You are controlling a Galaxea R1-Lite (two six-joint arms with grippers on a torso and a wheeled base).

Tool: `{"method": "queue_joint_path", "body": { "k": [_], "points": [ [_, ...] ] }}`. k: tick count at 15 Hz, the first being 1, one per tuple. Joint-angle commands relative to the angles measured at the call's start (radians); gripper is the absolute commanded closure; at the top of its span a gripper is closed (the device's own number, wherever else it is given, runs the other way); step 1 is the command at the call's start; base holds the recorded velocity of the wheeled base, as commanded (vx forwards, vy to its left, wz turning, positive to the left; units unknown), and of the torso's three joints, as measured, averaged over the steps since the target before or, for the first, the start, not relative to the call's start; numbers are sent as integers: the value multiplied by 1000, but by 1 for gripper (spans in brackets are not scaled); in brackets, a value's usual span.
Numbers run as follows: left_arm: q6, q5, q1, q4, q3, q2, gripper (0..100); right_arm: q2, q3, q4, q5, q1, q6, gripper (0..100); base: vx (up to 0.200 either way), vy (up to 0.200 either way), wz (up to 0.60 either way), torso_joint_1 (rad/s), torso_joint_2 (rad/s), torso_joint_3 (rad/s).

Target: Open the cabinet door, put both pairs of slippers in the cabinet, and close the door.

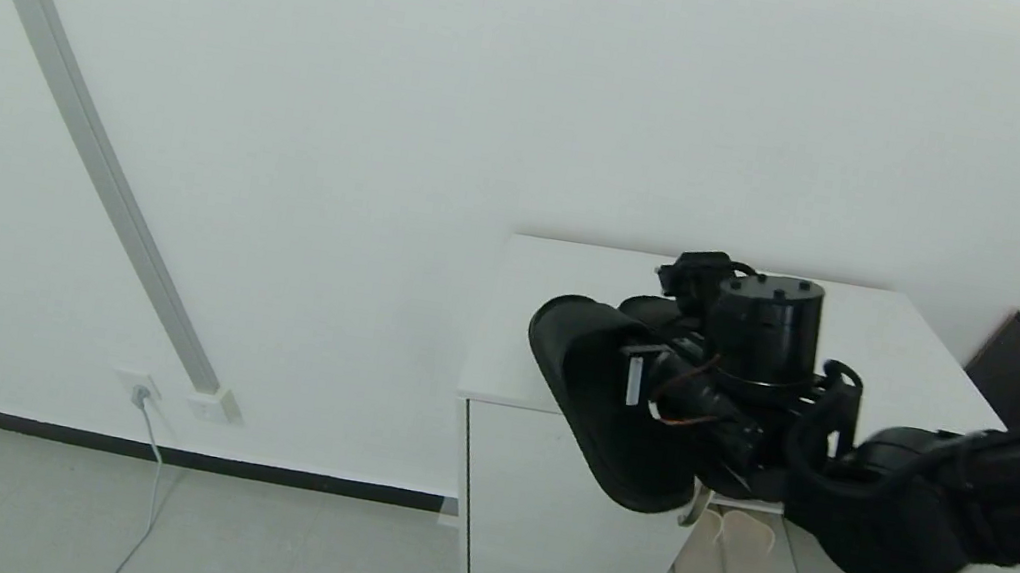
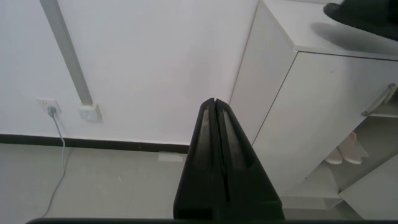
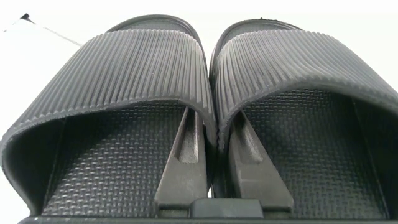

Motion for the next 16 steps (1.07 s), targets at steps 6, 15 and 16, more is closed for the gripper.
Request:
{"method": "queue_joint_path", "body": {
  "k": [6,15,16],
  "points": [
    [3,0,0,0,0,0,100,-404,397,-29,239,-30,-2,100,0,0,0,0,0,0],
    [-1,0,0,0,2,0,100,-372,398,-29,228,22,-17,100,-67,0,0,6,1,1],
    [-1,0,0,0,0,0,100,-370,398,-29,228,27,-17,100,-200,0,0,22,7,2]
  ]
}}
